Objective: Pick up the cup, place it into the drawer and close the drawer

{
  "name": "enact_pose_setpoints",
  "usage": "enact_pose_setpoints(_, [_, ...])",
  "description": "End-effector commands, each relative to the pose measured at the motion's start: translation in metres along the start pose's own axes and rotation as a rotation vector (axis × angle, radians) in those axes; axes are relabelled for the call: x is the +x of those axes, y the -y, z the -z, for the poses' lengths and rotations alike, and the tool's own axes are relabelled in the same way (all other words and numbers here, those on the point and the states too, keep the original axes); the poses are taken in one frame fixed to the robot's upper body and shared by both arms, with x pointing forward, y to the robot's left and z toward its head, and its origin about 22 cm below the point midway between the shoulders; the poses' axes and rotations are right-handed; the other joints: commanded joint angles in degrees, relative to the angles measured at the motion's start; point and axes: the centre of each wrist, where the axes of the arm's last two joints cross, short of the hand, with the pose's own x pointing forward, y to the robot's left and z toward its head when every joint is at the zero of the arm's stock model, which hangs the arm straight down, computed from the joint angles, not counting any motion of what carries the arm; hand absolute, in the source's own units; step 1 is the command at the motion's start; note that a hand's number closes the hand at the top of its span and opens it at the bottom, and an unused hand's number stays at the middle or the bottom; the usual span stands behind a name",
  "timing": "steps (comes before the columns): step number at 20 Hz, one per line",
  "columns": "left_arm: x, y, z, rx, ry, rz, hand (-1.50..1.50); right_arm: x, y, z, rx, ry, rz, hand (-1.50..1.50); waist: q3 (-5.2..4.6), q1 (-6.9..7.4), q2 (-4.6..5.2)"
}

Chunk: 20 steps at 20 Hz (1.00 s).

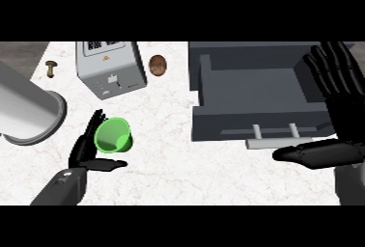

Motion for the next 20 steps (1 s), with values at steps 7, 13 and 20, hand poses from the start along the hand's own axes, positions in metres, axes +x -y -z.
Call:
enact_pose_setpoints(7, [0.006, 0.013, 0.018, -0.093, 0.048, -0.164, -1.50, -0.007, -0.002, -0.010, 0.008, -0.008, -0.001, -1.50, 0.04, -0.26, -0.06])
enact_pose_setpoints(13, [0.003, 0.029, 0.018, -0.100, 0.246, -0.089, 1.50, -0.005, 0.016, 0.008, 0.009, -0.021, -0.026, -1.50, 0.00, 0.27, 0.15])
enact_pose_setpoints(20, [0.002, 0.031, 0.017, 0.094, 0.365, 0.055, 1.50, -0.015, 0.008, -0.003, -0.005, -0.022, -0.018, -1.50, 0.04, 0.13, 0.05])
